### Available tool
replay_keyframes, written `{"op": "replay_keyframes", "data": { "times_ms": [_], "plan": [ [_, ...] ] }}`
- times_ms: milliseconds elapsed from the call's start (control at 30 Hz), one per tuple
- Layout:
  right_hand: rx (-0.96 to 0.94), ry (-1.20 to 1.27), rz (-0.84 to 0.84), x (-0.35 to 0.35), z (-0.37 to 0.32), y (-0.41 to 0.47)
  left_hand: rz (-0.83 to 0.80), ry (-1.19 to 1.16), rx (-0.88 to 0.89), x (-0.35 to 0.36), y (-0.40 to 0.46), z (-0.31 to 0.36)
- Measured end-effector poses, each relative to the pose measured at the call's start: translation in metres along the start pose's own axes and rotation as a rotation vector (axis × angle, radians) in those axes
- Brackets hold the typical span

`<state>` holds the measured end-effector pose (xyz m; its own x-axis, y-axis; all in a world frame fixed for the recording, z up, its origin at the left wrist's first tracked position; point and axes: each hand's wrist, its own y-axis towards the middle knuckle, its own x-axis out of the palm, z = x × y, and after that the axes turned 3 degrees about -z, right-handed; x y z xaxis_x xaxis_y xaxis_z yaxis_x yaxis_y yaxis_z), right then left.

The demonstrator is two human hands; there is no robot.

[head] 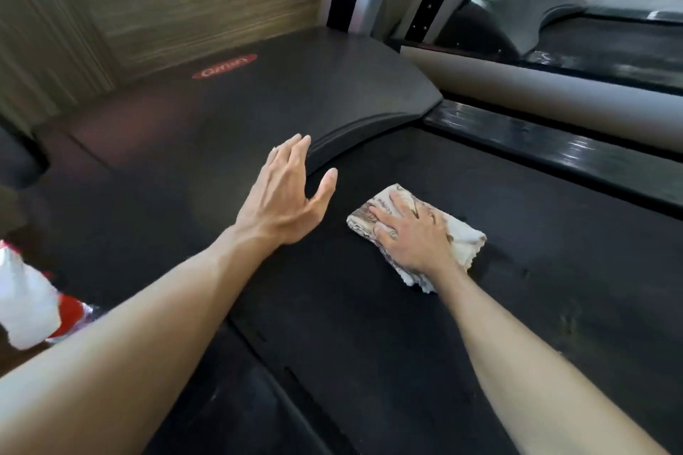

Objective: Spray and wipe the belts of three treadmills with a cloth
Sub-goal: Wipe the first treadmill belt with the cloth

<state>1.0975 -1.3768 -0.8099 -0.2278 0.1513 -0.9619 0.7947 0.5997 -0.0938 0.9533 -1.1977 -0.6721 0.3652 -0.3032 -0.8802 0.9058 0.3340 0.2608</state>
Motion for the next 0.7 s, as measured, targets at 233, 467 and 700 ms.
{"op": "replay_keyframes", "data": {
  "times_ms": [233, 467, 700],
  "plan": [
    [-0.054, 0.012, 0.01, 0.008, -0.028, 0.002, -0.175, 0.172, 0.297, -0.02, 0.073, 0.007],
    [0.152, 0.01, 0.037, 0.002, -0.004, 0.001, -0.265, 0.271, 0.514, -0.046, 0.123, -0.006],
    [0.194, 0.024, 0.137, 0.01, -0.008, 0.004, -0.354, 0.234, 0.523, -0.027, 0.127, -0.072]
  ]
}}
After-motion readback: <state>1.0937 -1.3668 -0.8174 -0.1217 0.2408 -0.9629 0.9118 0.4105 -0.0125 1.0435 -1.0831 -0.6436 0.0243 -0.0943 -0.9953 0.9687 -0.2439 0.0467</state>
